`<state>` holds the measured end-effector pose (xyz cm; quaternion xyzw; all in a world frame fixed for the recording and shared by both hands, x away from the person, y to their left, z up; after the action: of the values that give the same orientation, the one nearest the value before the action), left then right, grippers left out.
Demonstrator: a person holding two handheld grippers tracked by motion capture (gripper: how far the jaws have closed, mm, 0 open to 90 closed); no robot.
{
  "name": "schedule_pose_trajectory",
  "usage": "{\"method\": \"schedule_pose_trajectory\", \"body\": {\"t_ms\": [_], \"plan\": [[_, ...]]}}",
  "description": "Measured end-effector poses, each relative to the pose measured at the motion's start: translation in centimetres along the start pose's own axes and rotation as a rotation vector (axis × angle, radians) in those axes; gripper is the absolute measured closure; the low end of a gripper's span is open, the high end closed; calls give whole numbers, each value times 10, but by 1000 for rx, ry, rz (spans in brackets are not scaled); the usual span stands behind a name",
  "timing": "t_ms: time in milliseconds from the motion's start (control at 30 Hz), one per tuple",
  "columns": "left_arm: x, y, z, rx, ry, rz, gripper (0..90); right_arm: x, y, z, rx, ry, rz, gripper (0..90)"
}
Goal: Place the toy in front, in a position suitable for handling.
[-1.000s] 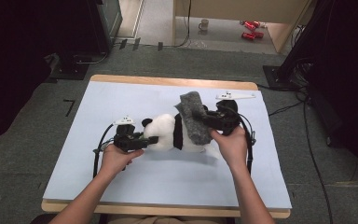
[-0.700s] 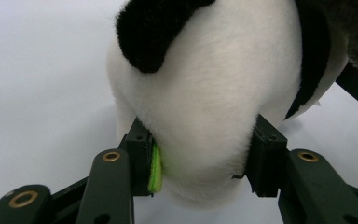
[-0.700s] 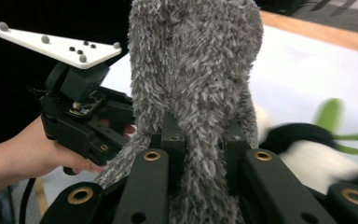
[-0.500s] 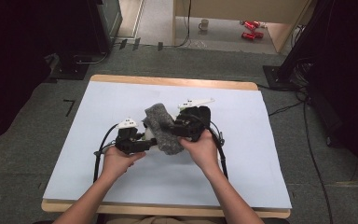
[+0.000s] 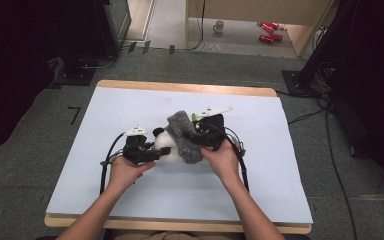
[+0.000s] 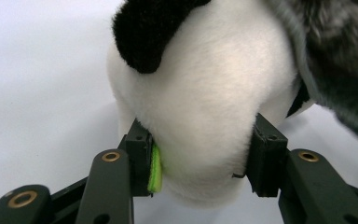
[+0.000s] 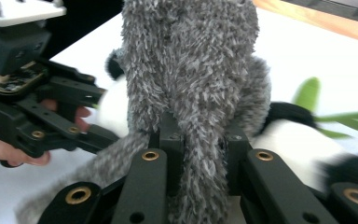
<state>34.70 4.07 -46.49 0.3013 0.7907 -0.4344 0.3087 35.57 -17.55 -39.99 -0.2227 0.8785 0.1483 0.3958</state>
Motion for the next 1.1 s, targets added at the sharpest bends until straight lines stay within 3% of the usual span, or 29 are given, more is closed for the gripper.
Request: {"method": "schedule_pose_trajectory", "body": {"t_ms": [233, 333, 467, 733, 967, 1100], "plan": [[-3, 7, -1, 28, 12, -18, 527, 0, -22, -15, 34, -19, 57, 769], [-4, 11, -2, 44, 18, -30, 527, 2, -38, -26, 63, -31, 92, 769], [-5, 11, -2, 51, 23, -30, 527, 10, -55, -35, 69, -45, 144, 767], [-9, 15, -2, 66, 30, -35, 526, 21, -76, -43, 98, -47, 191, 768], [-9, 16, -2, 67, 34, -28, 524, 34, -91, -42, 81, -51, 255, 770], [-8, 16, -2, 67, 31, -31, 524, 35, -94, -44, 106, -40, 244, 771]]}}
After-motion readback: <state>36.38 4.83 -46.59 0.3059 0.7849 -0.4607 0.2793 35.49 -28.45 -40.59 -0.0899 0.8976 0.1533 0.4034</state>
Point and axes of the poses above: each handheld gripper's, and its own axes: z roughly forward along the jaws, x roughly out of its underside, y roughly to its left, the point moved 3 cm from there along z, roughly forward along the jaws, and after that the axes turned 14 degrees about x, right-handed, at the moved point
